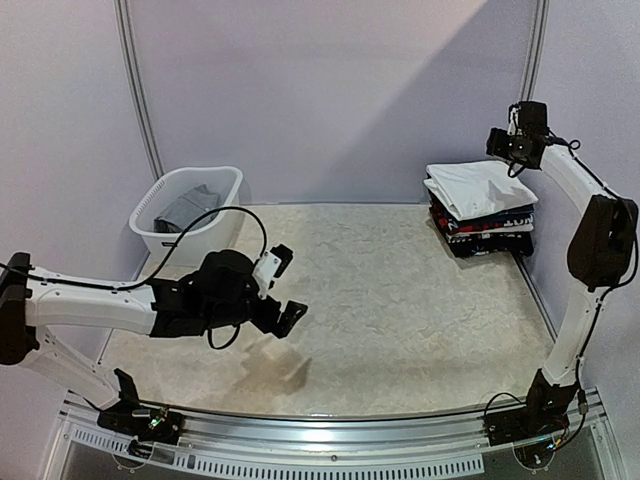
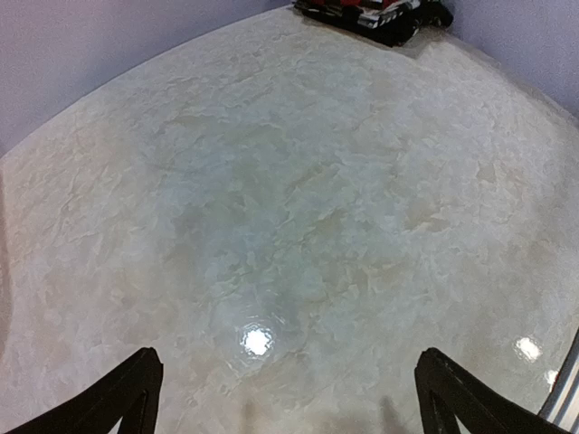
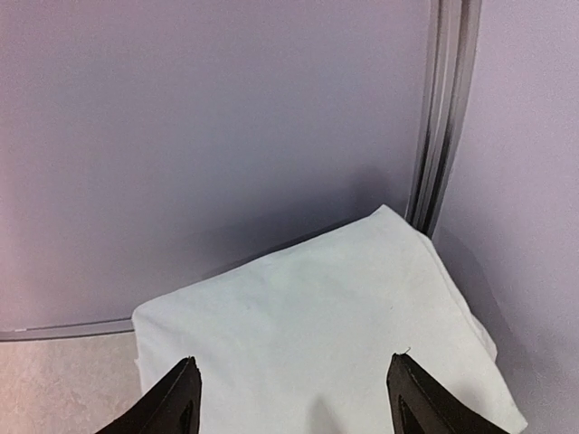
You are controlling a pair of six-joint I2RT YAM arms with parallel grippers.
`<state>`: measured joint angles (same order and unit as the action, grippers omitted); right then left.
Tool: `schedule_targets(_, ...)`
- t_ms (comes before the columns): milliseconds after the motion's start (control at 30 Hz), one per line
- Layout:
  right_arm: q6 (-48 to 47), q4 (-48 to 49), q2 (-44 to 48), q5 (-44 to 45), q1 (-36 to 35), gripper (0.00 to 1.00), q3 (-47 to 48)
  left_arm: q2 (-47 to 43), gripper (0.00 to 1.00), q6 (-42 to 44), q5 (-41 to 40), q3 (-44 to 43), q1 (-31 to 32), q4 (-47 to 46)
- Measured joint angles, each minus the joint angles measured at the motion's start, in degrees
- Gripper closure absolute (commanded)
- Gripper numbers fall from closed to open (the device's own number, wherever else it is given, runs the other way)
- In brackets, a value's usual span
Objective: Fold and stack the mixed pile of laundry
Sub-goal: Reset both arms
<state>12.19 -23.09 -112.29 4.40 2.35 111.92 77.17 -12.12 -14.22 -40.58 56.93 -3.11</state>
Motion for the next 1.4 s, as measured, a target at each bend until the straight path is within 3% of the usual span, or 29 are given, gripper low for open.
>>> schedule_targets(200, -0.7, 0.6, 8.5, 0.2, -6.9, 0.22, -8.6, -3.5, 0.00, -0.2, -4.2, -1.0, 0.0, 5.1)
schedule_targets(367, -0.2, 3.1, 17.4, -0.9, -13.4, 0.02, -18.3, -5.5, 0.00, -0.1, -7.2, -2.2, 0.0, 7.9)
schedule_targets(833, 3.1, 8.7, 39.0, -4.4, -25.5, 0.01, -44.0, -7.7, 0.01, 1.1, -14.3, -2.6, -0.1, 10.9)
schedule_targets(1400, 9.8, 14.9, 67.1, -14.4, -26.3, 0.01, -72.7, -14.8, 0.00, 1.8, -22.6, 0.5, -0.3, 11.4)
